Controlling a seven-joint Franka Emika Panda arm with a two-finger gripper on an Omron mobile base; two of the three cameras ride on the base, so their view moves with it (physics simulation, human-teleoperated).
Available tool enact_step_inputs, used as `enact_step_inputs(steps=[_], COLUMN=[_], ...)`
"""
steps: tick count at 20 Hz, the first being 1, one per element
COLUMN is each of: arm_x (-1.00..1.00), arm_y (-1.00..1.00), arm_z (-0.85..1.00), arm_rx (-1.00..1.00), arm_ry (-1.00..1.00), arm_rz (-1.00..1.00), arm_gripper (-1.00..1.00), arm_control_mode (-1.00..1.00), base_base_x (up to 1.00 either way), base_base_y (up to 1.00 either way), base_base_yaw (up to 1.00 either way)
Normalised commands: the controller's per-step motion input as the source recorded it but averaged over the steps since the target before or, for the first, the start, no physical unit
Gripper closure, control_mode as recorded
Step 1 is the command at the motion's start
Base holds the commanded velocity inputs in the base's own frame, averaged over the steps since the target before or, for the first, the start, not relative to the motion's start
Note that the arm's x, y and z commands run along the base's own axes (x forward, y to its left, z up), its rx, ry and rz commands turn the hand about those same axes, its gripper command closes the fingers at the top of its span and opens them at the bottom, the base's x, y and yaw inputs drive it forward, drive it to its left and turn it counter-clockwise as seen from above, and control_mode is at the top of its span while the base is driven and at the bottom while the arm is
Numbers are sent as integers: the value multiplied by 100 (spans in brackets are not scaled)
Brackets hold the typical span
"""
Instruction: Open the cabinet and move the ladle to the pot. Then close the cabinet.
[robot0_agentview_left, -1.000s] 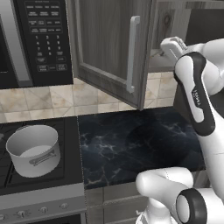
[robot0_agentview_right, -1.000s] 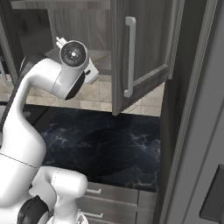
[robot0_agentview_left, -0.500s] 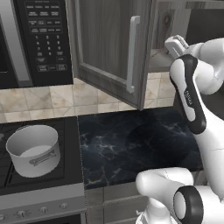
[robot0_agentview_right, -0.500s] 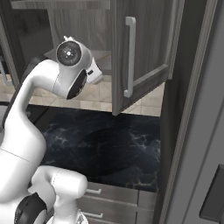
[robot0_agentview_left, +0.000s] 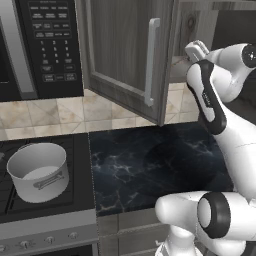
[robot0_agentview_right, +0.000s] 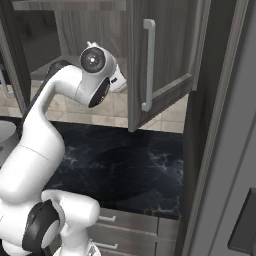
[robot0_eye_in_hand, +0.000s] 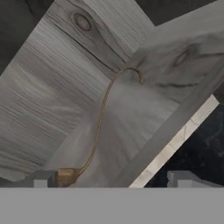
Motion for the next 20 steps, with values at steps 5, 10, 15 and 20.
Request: enact_step_inputs(steps=[5,10,15,20], arm_x=[41,44,43,39], arm_y=[-23,-11,-1,-2], arm_z=[0,0,-3,-6], arm_rx=[0,0,0,0], arm_ry=[0,0,0,0], arm_rz=[0,0,0,0], arm_gripper=[-100,-100,-100,-100], arm_control_mode=[-100,-100,-100,-100], base_base_x=[0,0,0,0], base_base_y=[0,0,0,0], base_base_yaw=[0,0,0,0])
